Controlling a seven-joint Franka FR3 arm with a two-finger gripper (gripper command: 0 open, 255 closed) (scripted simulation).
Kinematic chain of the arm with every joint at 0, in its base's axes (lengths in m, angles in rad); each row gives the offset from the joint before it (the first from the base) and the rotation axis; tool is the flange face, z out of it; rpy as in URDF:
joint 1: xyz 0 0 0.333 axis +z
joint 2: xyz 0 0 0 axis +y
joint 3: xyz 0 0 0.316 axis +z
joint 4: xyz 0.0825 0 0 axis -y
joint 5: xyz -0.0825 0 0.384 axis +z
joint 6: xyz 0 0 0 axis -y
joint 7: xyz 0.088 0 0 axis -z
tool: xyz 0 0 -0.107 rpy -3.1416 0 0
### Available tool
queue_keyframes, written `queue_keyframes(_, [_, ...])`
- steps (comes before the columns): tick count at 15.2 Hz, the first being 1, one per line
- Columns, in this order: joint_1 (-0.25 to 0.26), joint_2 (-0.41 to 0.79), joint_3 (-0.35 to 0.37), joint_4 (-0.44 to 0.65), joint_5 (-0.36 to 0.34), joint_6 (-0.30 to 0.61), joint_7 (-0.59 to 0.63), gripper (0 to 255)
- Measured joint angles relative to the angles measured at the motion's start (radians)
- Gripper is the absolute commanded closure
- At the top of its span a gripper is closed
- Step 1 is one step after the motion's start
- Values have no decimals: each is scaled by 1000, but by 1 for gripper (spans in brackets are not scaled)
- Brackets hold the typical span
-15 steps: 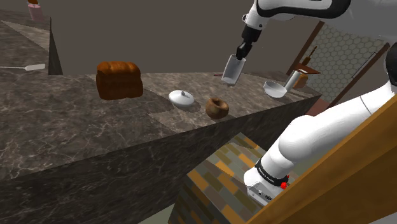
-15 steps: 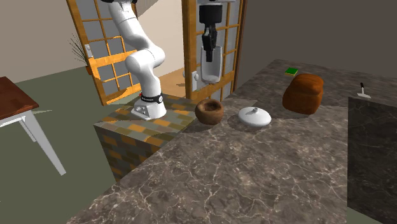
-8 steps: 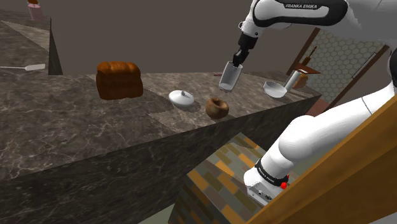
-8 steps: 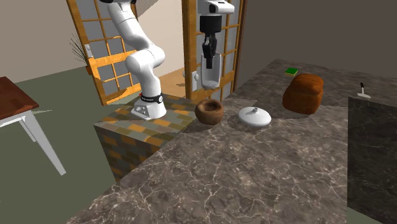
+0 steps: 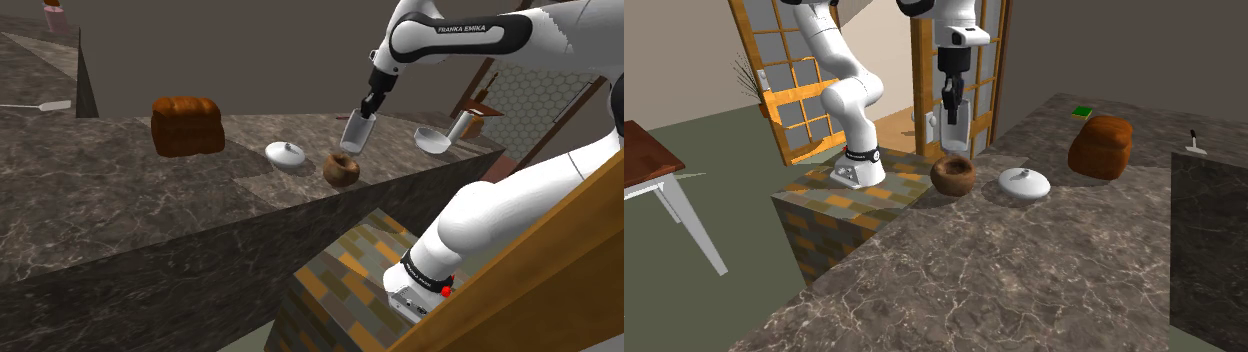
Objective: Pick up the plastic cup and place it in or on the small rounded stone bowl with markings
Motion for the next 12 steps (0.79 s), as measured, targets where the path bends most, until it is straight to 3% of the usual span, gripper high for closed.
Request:
queue_keyframes(7, [-2, 19, -9, -77, -6, 96, 3, 255])
queue_keyframes(12, [-2, 18, -9, -86, -6, 107, 4, 255])
